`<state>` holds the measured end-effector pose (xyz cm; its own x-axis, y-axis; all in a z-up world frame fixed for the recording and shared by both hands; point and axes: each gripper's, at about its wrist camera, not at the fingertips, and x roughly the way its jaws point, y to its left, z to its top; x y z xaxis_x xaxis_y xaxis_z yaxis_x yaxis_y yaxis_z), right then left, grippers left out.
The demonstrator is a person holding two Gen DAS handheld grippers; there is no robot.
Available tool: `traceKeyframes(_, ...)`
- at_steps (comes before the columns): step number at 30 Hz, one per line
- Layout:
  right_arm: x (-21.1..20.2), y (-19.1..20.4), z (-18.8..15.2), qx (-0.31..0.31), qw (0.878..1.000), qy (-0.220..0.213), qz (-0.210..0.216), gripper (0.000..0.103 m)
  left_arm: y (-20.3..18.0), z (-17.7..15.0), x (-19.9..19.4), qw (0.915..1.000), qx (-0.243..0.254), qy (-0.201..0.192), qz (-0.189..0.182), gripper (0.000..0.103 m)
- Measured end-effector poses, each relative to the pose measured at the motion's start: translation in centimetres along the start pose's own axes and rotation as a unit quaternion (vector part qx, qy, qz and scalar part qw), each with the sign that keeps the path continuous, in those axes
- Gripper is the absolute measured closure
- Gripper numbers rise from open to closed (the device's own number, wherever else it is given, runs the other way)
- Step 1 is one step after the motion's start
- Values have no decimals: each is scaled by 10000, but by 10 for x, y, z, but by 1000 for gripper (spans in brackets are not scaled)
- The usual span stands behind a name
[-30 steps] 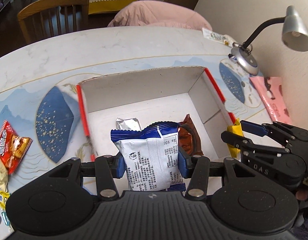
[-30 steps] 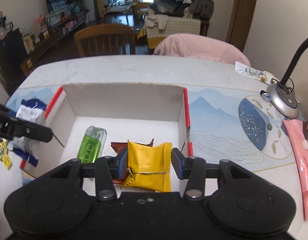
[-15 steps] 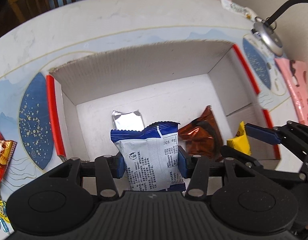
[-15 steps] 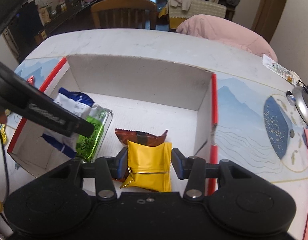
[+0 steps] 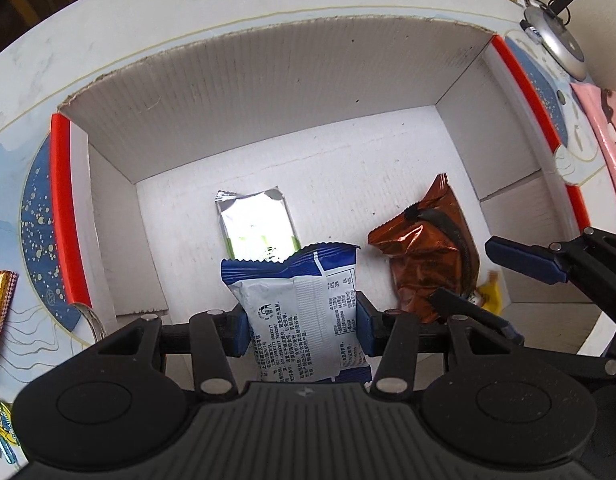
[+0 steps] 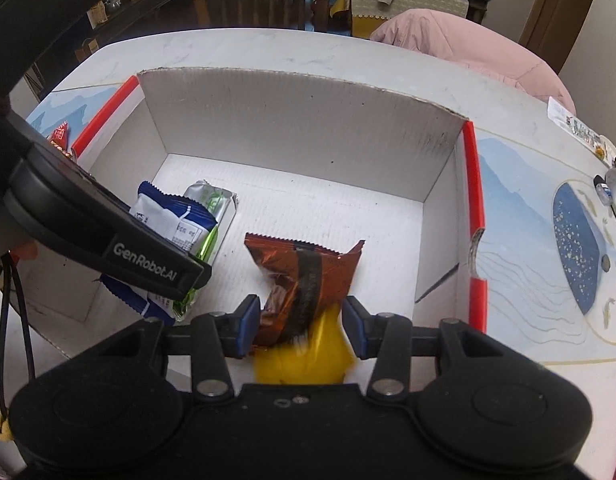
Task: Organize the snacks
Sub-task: 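Carry both snacks into the red box and open both tools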
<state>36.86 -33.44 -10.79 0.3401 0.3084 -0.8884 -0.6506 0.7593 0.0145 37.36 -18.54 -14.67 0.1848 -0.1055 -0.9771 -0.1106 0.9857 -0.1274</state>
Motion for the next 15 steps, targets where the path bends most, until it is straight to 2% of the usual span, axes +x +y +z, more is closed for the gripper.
traceKeyframes(11,-17,0,-2,121,9995,-247,125,58,3,-15,-19,9995,10,-305,-97,51)
traceKeyframes(15,-29,0,-5,222,9990,-368,147,57,7,-25,-36,9984,-32,-513,-225,45)
